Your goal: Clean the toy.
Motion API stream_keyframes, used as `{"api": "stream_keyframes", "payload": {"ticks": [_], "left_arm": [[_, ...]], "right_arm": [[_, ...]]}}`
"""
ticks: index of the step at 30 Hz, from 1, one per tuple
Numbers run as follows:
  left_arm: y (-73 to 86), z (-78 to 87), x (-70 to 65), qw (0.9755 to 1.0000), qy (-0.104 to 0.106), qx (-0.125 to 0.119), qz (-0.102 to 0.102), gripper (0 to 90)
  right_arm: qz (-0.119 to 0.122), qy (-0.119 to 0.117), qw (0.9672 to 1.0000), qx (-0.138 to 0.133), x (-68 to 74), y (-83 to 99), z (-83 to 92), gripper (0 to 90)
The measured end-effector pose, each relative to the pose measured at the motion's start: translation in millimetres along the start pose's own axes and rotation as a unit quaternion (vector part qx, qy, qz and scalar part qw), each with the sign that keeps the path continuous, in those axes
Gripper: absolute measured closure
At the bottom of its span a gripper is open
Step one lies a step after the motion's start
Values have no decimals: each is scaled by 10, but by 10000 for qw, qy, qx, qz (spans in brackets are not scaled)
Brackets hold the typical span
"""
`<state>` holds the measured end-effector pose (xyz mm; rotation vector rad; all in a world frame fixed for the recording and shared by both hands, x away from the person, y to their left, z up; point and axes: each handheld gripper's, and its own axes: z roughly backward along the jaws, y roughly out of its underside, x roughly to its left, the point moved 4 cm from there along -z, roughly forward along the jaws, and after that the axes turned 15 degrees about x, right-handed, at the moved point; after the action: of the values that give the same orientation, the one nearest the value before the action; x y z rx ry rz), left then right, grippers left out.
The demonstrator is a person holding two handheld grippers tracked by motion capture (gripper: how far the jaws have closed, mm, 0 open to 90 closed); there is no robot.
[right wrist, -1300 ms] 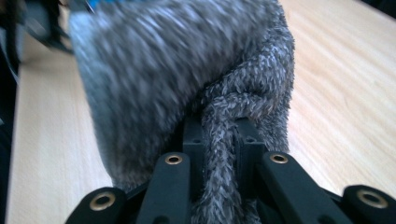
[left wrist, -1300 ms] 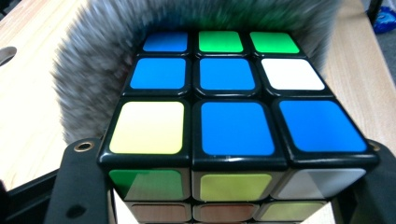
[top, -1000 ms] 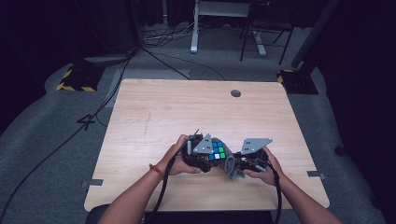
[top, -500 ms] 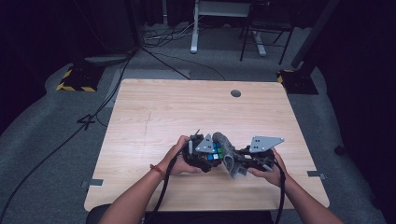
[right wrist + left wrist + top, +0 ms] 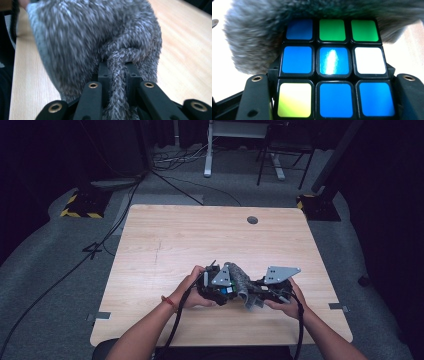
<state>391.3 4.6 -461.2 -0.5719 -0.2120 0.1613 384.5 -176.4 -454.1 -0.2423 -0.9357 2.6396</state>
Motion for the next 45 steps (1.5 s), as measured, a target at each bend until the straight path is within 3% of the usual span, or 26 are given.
{"api": "stream_keyframes", "payload": {"ticks": [3,5,9,15,21,24,28,31,35,41,45], "left_arm": [[-5,59,7,9999,10,-106,23,335],[-1,95,20,9998,39,-200,63,336],[17,102,36,9998,-1,-211,60,335],[41,11,26,10000,37,-15,37,335],[11,-29,-64,9998,188,7,-65,336],[-12,-37,-95,9997,221,8,-135,336],[-29,12,-80,9995,229,-77,-188,336],[-34,73,-62,9994,218,-238,-107,336],[-33,144,-47,9988,241,-436,-43,336],[0,90,-2,9994,191,-302,32,335],[15,20,-30,9998,160,-120,17,335]], "right_arm": [[-105,-61,9995,286,-44,68,-114,794],[-27,-63,9991,418,-32,86,-153,794],[120,-4,9996,250,20,36,-87,794],[153,-56,9995,-269,67,-49,94,793],[131,64,9992,-383,62,-65,141,793],[82,135,9995,-289,18,-52,109,793],[-64,58,10000,25,-63,12,-16,793],[-146,-13,9996,239,-93,68,-101,793],[-132,-141,9994,277,-75,81,-122,792],[-54,-140,9999,8,-38,37,-14,792],[1,-218,9991,-375,23,-35,120,792]]}}
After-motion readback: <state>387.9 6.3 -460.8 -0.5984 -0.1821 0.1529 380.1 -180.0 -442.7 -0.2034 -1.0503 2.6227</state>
